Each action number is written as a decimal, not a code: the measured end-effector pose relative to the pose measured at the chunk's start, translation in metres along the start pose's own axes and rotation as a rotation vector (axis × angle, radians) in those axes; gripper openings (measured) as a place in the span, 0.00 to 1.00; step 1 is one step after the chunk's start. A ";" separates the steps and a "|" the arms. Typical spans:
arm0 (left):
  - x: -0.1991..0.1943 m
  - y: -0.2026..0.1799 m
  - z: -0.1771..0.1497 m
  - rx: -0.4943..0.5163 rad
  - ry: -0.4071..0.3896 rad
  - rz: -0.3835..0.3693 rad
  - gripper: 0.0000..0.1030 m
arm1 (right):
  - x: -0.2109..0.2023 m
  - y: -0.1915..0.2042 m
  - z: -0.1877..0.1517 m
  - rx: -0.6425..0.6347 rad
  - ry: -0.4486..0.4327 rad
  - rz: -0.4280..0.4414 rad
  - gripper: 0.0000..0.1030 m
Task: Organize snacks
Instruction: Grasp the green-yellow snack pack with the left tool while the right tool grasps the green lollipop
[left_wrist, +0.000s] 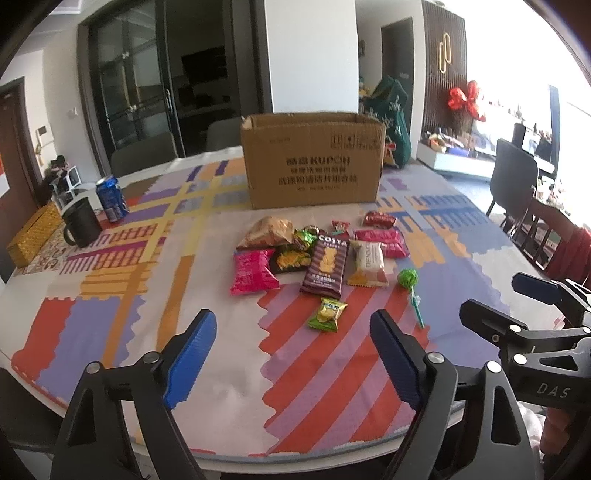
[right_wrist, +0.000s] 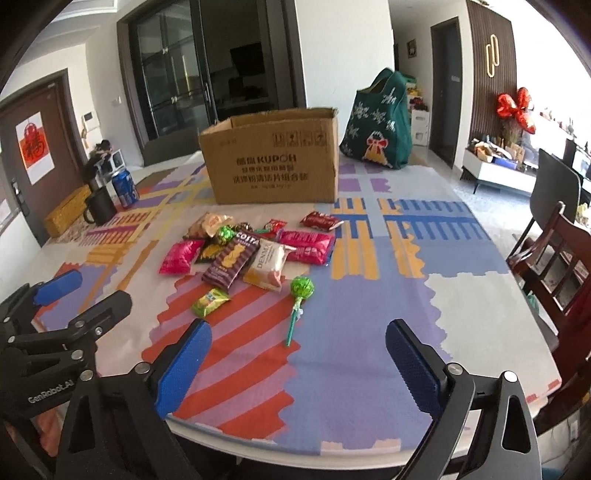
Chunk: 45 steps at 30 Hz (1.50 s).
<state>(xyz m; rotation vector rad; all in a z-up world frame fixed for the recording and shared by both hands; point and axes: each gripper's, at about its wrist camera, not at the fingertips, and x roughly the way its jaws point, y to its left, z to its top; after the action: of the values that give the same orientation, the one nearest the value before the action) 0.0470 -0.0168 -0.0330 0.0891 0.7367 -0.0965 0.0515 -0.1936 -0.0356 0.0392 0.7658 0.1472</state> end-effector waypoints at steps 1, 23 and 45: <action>0.005 -0.001 0.001 0.005 0.013 -0.003 0.79 | 0.004 0.000 0.001 -0.001 0.011 0.003 0.90; 0.108 -0.015 0.015 0.045 0.291 -0.122 0.49 | 0.100 -0.011 0.015 0.041 0.267 0.097 0.58; 0.134 -0.014 0.016 0.035 0.358 -0.158 0.23 | 0.136 -0.012 0.032 0.030 0.298 0.103 0.30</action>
<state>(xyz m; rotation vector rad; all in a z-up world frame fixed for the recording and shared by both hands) 0.1544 -0.0404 -0.1124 0.0826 1.0993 -0.2483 0.1719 -0.1849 -0.1066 0.0868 1.0637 0.2433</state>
